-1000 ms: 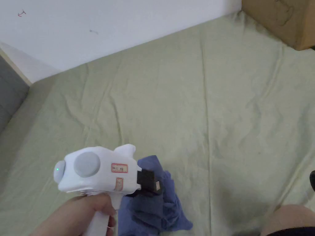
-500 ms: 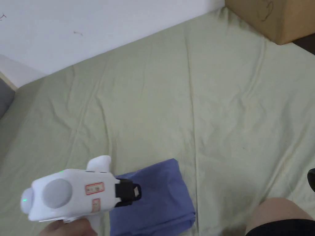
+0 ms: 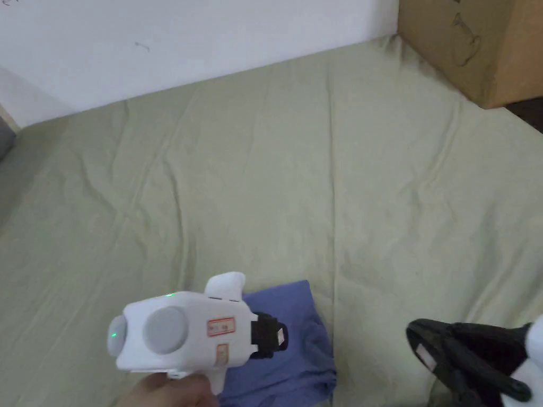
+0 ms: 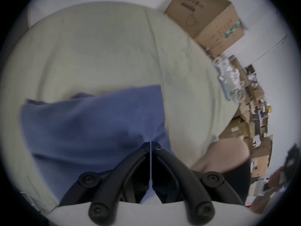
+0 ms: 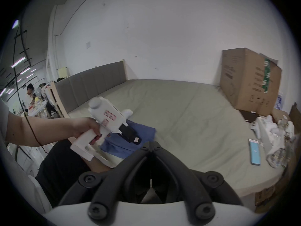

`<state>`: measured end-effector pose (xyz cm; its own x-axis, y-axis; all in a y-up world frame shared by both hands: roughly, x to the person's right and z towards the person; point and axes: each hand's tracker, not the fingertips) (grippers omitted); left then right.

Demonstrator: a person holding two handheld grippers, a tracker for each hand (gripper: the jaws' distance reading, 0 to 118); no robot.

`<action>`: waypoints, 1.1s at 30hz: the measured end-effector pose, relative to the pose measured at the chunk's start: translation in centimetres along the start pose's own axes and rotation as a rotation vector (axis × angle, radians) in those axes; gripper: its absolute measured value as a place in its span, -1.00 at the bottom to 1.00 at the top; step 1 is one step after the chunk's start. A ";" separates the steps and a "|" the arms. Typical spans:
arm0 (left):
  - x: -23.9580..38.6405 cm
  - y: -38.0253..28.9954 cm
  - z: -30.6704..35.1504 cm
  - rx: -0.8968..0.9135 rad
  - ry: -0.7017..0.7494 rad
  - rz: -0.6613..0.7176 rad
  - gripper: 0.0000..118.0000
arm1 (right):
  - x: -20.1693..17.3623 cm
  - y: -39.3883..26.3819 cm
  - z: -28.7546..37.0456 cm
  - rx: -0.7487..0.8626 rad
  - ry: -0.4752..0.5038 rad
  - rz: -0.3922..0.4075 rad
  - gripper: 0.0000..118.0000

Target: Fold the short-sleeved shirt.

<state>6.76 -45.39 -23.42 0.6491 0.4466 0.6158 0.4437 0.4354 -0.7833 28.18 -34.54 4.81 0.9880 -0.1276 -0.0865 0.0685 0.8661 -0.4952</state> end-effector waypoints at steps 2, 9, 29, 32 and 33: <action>-2.0 -1.3 4.1 0.072 -0.041 0.042 -0.97 | -0.3 0.4 -5.3 -0.035 0.080 -0.041 -1.00; -10.2 -6.5 12.0 0.229 -0.101 0.253 -0.97 | 0.6 -4.5 -27.3 -0.376 0.029 -0.083 -1.00; -14.1 -2.6 1.4 0.068 -0.272 0.195 -0.64 | 0.4 -4.1 -23.6 -0.309 0.069 -0.152 -1.00; -16.2 -2.1 5.0 0.039 -0.179 0.093 -0.64 | -0.2 -3.3 -21.7 -0.273 0.093 -0.139 -1.00; -17.7 -1.8 6.6 0.039 -0.137 0.065 -0.64 | -0.4 -3.0 -21.1 -0.262 0.103 -0.128 -1.00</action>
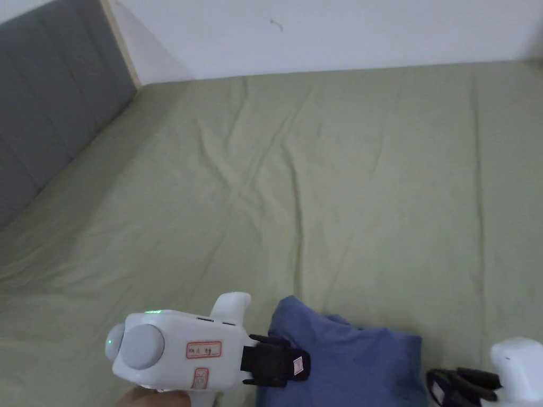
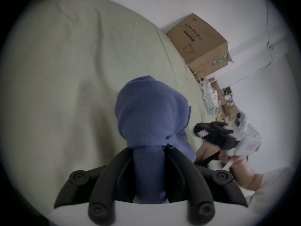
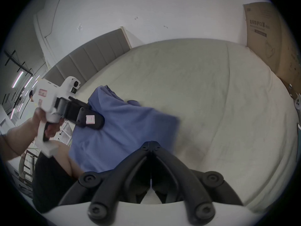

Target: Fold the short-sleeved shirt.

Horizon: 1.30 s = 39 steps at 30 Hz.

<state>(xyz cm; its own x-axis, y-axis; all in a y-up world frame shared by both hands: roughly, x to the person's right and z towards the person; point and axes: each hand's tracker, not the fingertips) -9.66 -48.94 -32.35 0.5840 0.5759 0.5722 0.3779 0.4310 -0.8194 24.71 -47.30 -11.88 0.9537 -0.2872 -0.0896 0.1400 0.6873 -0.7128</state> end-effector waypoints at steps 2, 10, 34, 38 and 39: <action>-3.2 0.8 3.7 -0.005 0.098 0.019 -0.64 | -0.6 -0.1 0.9 0.002 0.004 0.032 -1.00; -18.9 5.8 17.2 -0.076 0.755 -0.010 -0.64 | -2.1 0.0 1.4 -0.037 0.007 0.063 -1.00; 6.1 -2.1 19.9 0.824 0.875 -0.151 -0.95 | -4.2 3.1 11.0 0.296 -0.265 0.257 -1.00; 16.8 -5.0 16.7 1.003 0.773 -0.312 -0.99 | -3.9 2.8 15.6 0.454 -0.337 0.230 -1.00; 19.1 -5.5 15.5 1.038 0.771 -0.349 -1.00 | -3.9 2.7 16.6 0.499 -0.364 0.233 -1.00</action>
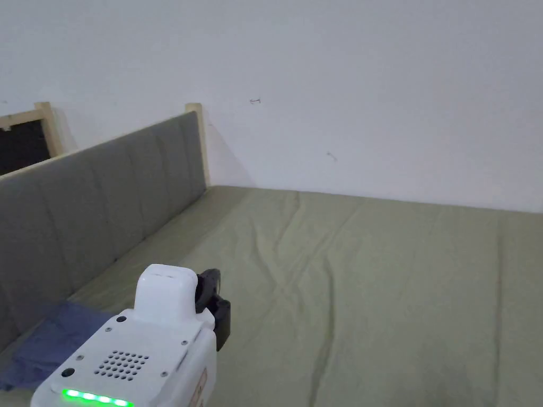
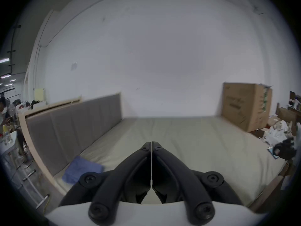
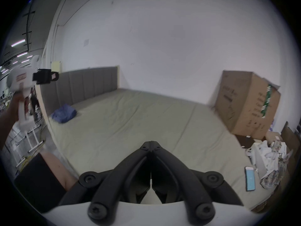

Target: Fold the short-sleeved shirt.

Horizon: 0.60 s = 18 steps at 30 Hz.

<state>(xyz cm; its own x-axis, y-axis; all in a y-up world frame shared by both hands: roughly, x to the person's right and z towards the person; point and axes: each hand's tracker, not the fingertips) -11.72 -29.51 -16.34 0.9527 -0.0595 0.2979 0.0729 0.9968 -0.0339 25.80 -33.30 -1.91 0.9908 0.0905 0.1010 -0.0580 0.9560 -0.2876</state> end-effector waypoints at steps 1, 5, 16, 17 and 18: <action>1.8 0.2 0.8 0.023 -0.010 -0.019 -1.00 | 0.2 0.3 0.8 0.030 -0.036 0.015 -1.00; 7.9 -1.0 2.7 0.079 -0.077 -0.037 -1.00 | 1.1 -0.2 2.8 0.141 -0.161 0.040 -1.00; 12.3 -4.9 3.4 0.075 -0.122 -0.057 -1.00 | 3.6 -3.8 3.7 0.132 -0.289 -0.023 -1.00; 12.3 -5.2 3.3 0.070 -0.108 -0.048 -1.00 | 3.7 -3.9 3.6 0.131 -0.295 -0.022 -1.00; 12.2 -5.4 3.1 0.064 -0.098 -0.041 -1.00 | 3.9 -4.0 3.5 0.128 -0.296 -0.031 -1.00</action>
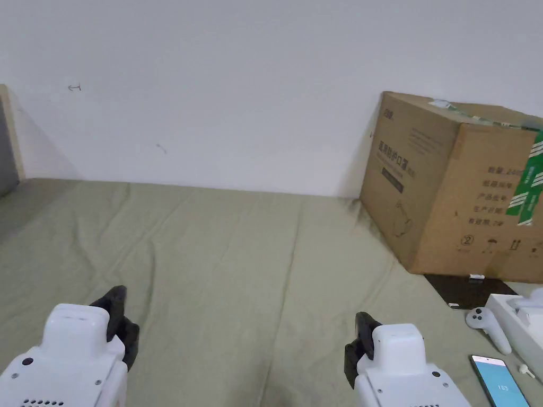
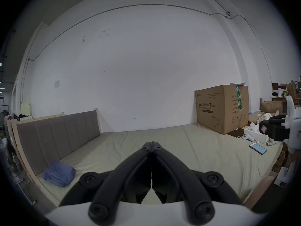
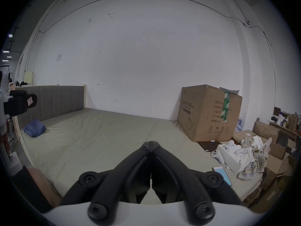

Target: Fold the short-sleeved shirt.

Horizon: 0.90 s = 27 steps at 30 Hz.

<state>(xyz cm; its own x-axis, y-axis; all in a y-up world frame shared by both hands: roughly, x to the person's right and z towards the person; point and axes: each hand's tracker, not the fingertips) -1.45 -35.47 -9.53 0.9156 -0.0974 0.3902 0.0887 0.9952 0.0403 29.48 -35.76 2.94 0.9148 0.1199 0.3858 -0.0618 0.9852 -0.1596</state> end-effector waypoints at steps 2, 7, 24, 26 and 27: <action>-0.3 -0.5 -0.6 -0.018 0.014 0.017 -1.00 | 0.3 -0.3 -0.1 0.009 0.009 -0.021 -1.00; -0.9 -1.4 -1.4 -0.048 0.024 0.063 -0.30 | 0.2 -0.8 -0.5 0.022 -0.002 -0.028 -0.71; -0.2 -3.8 -2.8 -0.085 0.046 0.047 0.91 | 0.1 -1.9 -1.4 -0.023 0.031 -0.076 1.00; -0.3 -3.9 -3.0 -0.095 0.042 0.058 0.92 | 0.5 -1.9 -1.5 -0.031 0.063 -0.094 1.00; -0.4 -4.0 -3.0 -0.096 0.039 0.060 0.92 | 0.6 -2.0 -1.7 -0.033 0.078 -0.101 1.00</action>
<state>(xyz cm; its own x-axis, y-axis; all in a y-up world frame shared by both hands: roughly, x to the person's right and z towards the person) -0.96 -39.37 -12.60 0.9347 -0.0392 0.3531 0.0685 0.9951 -0.0707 30.80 -37.87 1.97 0.9442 0.0095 0.3293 0.0438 0.9871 -0.1539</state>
